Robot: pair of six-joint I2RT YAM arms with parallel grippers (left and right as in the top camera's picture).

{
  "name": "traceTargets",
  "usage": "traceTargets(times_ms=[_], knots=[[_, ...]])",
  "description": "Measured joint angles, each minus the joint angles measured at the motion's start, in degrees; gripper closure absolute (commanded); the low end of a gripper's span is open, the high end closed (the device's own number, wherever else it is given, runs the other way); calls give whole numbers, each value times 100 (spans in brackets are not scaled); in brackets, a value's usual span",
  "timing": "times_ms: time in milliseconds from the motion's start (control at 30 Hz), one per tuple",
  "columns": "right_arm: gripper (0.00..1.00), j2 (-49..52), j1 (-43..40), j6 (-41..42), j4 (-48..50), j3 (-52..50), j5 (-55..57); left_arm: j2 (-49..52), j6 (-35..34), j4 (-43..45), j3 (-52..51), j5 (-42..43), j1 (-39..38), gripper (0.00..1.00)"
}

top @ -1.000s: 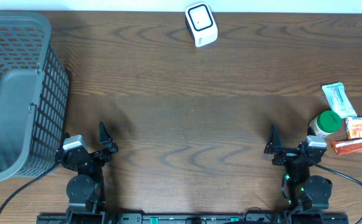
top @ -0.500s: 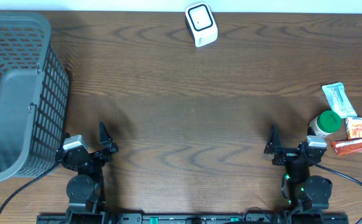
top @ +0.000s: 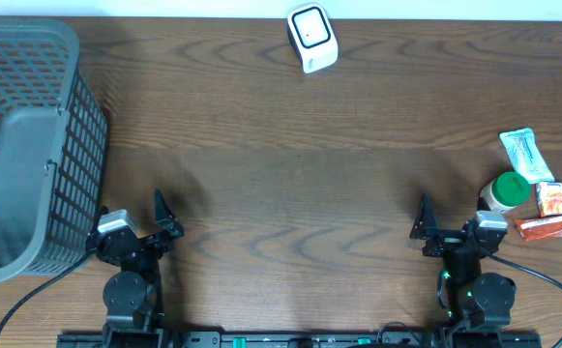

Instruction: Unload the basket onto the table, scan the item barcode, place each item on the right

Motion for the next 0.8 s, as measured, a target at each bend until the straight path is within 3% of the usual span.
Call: traceTargets(times_ms=[800], knots=[[1,0,0,-267,0,0,0,0,0,-2,0,0,0,2]])
